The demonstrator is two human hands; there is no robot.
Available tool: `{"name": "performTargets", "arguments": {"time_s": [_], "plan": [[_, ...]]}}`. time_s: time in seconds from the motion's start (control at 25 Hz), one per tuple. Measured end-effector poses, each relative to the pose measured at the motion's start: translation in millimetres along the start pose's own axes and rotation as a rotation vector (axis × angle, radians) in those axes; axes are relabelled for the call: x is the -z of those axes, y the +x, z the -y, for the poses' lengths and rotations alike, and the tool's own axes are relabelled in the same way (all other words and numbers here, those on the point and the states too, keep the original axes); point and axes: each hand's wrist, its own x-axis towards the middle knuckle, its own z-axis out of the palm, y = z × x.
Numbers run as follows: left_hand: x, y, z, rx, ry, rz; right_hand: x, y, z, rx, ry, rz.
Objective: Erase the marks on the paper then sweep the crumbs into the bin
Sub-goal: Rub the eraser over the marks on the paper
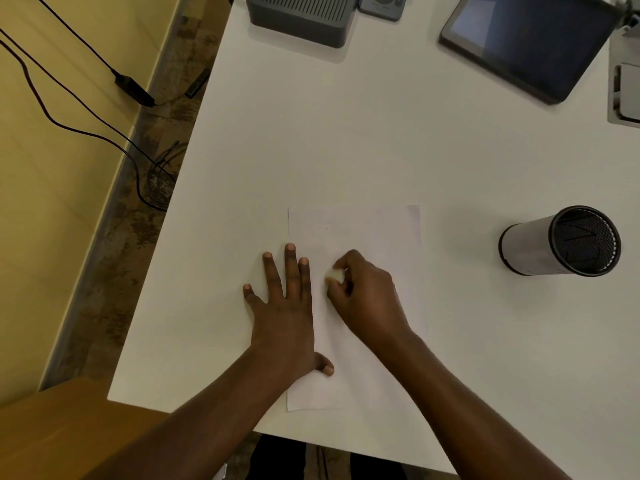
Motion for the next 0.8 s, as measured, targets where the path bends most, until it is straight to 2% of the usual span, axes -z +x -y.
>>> {"name": "performTargets", "arguments": {"time_s": [0.2, 0.28, 0.4, 0.44, 0.64, 0.72, 0.8], "plan": [[-0.9, 0.4, 0.5, 0.006, 0.001, 0.005, 24.6, 54.8, -15.1, -0.101, -0.02, -0.151], [-0.9, -0.2, 0.4, 0.002, -0.002, 0.006, 28.1, 43.9, -14.6, -0.077, 0.005, -0.12], [-0.8, -0.3, 0.9, -0.005, -0.003, 0.002, 12.0, -13.2, -6.2, -0.009, -0.02, 0.072], [-1.0, -0.2, 0.9, -0.006, -0.003, 0.0, 10.8, -19.7, -8.3, -0.008, -0.019, 0.086], [-0.9, 0.1, 1.2, -0.006, 0.001, 0.004, 40.6, 40.9, -28.6, -0.134, -0.047, -0.149], [-0.7, -1.0, 1.1, -0.004, 0.0, 0.004, 36.4, 32.6, -25.8, -0.129, -0.036, -0.152], [-1.0, -0.9, 1.1, -0.009, -0.002, -0.007, 17.3, -0.2, -14.5, -0.063, -0.022, -0.037]]}}
